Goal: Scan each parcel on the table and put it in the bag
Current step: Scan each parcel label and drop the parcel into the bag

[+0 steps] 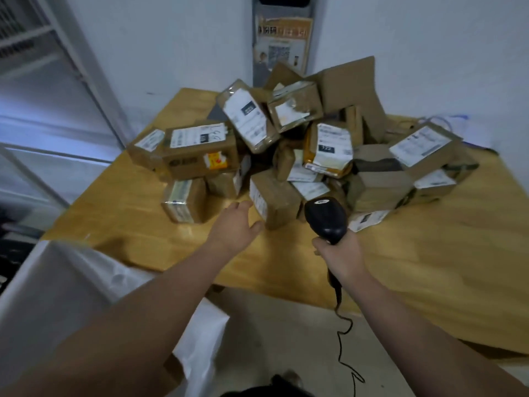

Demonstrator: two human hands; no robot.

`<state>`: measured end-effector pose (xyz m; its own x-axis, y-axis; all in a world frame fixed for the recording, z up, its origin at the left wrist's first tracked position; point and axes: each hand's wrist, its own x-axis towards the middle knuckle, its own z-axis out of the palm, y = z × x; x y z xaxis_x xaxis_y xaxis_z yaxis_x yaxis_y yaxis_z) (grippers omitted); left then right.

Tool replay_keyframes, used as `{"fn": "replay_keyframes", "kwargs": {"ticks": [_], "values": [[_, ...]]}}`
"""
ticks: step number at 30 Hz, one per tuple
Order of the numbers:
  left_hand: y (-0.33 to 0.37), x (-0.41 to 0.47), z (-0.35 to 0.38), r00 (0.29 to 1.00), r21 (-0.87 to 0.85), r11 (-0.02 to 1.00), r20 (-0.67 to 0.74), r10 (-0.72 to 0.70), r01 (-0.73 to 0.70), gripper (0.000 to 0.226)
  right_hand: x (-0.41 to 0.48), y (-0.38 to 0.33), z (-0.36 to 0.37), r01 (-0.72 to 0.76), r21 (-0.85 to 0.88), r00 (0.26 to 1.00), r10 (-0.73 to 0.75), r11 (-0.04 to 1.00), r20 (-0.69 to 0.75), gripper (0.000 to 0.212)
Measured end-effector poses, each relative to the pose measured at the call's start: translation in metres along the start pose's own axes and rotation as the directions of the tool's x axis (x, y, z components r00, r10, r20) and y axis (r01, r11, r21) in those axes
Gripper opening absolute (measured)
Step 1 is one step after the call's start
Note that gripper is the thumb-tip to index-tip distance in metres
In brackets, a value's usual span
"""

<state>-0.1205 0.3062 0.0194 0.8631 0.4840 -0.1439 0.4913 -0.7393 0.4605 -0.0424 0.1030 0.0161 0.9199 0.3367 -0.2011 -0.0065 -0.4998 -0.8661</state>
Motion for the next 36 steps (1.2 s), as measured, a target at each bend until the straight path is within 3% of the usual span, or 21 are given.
{"fn": "replay_keyframes", "kwargs": {"ticks": [5,9,13,23,25,27,29,33,36], "values": [[0.025,0.072,0.0,0.992,0.026,0.998,0.115,-0.057,0.054,0.088,0.037,0.004,-0.009,-0.054,-0.014,0.997,0.054,0.998,0.046,0.013],[0.022,0.119,0.003,0.955,0.248,0.968,0.276,-0.104,0.034,0.126,0.058,0.005,0.007,-0.061,-0.062,0.994,0.066,0.996,0.082,0.017],[0.017,0.135,0.008,0.927,0.411,0.91,0.358,-0.111,-0.049,0.138,0.067,0.006,0.018,-0.086,-0.077,0.993,0.092,0.993,0.068,0.008],[0.002,0.092,0.005,0.937,0.507,0.827,0.342,0.067,-0.244,0.127,0.054,0.008,0.031,-0.101,-0.094,0.99,0.109,0.99,0.084,0.022],[0.003,0.098,-0.003,0.907,0.51,0.773,0.37,0.199,-0.378,0.124,0.054,0.006,0.031,-0.111,-0.087,0.991,0.116,0.99,0.062,0.021],[0.004,0.102,-0.004,0.835,0.503,0.687,0.463,0.298,-0.525,0.117,0.053,0.006,0.031,-0.123,-0.079,0.99,0.128,0.989,0.054,0.018],[0.005,0.1,0.0,0.798,0.502,0.647,0.519,0.306,-0.574,0.111,0.05,0.006,0.032,-0.131,-0.063,0.99,0.135,0.989,0.051,0.012],[0.006,0.091,0.002,0.791,0.546,0.593,0.535,0.297,-0.592,0.109,0.043,0.006,0.033,-0.131,-0.013,0.99,0.131,0.991,0.044,0.013],[0.0,0.085,0.0,0.778,0.506,0.626,0.56,0.284,-0.593,0.105,0.037,0.008,0.031,-0.153,0.05,0.987,0.151,0.987,0.055,0.013]]}}
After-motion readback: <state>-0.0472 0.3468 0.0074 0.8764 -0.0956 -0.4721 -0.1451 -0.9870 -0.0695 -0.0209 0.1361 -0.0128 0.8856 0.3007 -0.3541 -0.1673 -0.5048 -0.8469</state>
